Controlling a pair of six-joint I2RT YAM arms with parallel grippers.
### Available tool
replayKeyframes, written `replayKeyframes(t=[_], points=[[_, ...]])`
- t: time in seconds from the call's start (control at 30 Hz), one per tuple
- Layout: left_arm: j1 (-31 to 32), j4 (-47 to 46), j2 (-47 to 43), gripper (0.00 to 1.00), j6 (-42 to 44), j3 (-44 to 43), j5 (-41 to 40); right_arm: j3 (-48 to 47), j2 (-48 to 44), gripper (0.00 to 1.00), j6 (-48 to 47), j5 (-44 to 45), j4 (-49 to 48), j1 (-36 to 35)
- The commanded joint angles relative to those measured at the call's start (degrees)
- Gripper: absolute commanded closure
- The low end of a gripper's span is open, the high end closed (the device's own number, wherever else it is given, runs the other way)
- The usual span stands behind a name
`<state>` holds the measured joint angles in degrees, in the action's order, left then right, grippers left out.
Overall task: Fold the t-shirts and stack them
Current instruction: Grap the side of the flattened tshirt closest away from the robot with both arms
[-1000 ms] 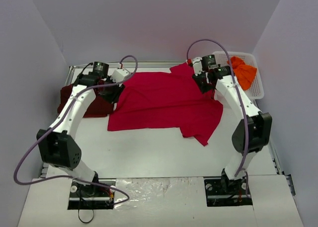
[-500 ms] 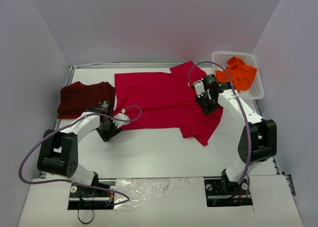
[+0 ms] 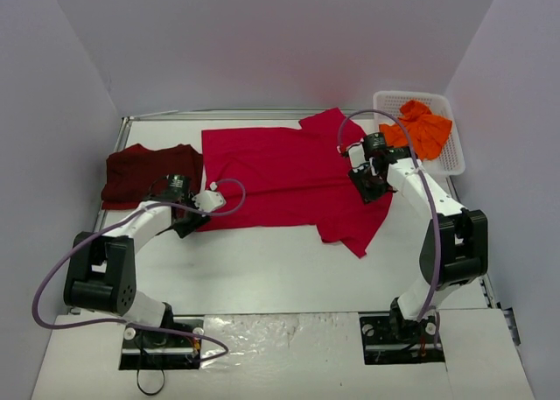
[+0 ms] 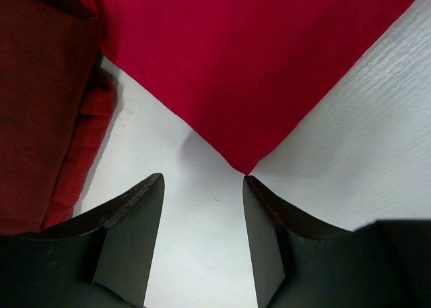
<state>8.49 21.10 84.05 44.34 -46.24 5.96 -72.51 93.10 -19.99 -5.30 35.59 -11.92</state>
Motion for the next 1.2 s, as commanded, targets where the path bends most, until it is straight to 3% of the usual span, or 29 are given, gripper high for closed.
replayKeyframes(t=[0.0,0.53,1.17], points=[[-0.2,-0.3,-2.3,0.51,1.8,0.1,1.2,-1.1,2.1,0.81,0.7,1.3,1.0,0.4],[0.9,4.2,-4.7,0.51,1.9,0.2,5.3,-0.3,4.4,0.82,0.3,1.7,0.4,0.7],[2.8,-0.8,3.0,0.51,1.6,-0.2,4.6,0.3,5.1,0.82,0.3,2.1,0.4,0.7]])
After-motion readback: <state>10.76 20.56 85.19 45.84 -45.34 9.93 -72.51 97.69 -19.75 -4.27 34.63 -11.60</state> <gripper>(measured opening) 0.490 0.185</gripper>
